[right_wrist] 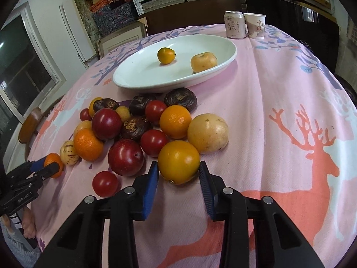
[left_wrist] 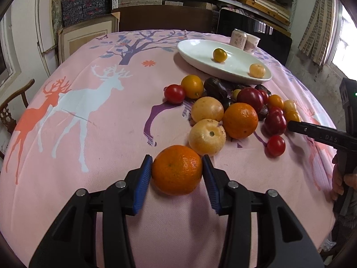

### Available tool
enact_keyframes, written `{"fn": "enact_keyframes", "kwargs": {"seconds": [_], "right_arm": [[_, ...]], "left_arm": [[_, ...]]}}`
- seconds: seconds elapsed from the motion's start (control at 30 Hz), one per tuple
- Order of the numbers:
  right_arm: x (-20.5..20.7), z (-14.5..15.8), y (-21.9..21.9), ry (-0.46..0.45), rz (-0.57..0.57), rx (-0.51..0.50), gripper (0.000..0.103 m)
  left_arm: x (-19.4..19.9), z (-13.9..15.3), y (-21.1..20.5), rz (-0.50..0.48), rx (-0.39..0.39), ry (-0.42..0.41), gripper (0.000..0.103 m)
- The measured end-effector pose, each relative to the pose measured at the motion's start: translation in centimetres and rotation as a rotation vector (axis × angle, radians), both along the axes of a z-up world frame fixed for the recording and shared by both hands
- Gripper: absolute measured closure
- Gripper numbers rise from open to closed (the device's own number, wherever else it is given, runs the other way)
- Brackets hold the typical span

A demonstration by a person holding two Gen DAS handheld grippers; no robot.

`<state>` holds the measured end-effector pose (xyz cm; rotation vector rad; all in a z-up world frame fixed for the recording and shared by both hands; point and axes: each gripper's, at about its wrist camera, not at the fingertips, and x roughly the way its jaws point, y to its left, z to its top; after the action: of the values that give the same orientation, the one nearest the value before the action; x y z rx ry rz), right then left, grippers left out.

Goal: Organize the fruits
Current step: 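Carry both oranges onto the white plate and open both grippers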

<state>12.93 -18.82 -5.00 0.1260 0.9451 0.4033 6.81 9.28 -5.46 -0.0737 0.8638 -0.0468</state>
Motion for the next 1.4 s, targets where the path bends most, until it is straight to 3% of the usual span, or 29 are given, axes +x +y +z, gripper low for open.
{"fn": "enact_keyframes", "kwargs": {"seconds": [0.23, 0.37, 0.53, 0.67, 0.83, 0.87, 0.93, 1.0, 1.03, 1.2, 1.4], "right_arm": [[-1.1, 1.3, -2.0, -0.043, -0.016, 0.059, 0.066], [0.5, 4.1, -2.5, -0.104, -0.032, 0.055, 0.066], [5.7, 6.6, -1.2, -0.130, -0.034, 0.046, 0.066], [9.3, 6.1, 1.8, -0.125, 0.008, 0.016, 0.066], [11.2, 4.4, 3.8, -0.150, 0.035, -0.056, 0.064], [11.1, 4.1, 3.7, -0.155, 0.029, -0.054, 0.057], [11.2, 4.1, 2.9, -0.167, 0.016, -0.049, 0.051], [11.0, 4.5, 2.2, -0.179, -0.002, -0.027, 0.044], [11.0, 4.7, 2.1, -0.183, -0.006, -0.011, 0.043], [10.0, 5.4, 0.8, -0.220, -0.028, 0.027, 0.035], [7.6, 4.8, -2.2, -0.227, -0.118, 0.075, 0.027]], "left_arm": [[0.6, 1.6, 0.7, 0.017, -0.044, -0.024, 0.059], [3.8, 4.7, -0.1, 0.001, -0.009, -0.058, 0.059], [10.8, 7.5, -2.9, -0.048, -0.003, -0.082, 0.058], [16.2, 7.2, -5.3, -0.075, -0.013, -0.066, 0.058], [21.5, 4.4, -6.9, -0.080, -0.040, -0.002, 0.058], [22.0, 3.9, -7.1, -0.079, -0.038, 0.006, 0.058], [22.2, 3.3, -7.1, -0.097, -0.041, 0.004, 0.053], [22.1, 3.5, -7.0, -0.101, -0.042, -0.018, 0.038], [21.9, 3.8, -6.8, -0.096, -0.049, -0.028, 0.036], [20.2, 5.0, -5.3, -0.077, -0.063, -0.063, 0.034], [15.4, 4.9, -0.5, 0.040, -0.040, -0.101, 0.027]]}}
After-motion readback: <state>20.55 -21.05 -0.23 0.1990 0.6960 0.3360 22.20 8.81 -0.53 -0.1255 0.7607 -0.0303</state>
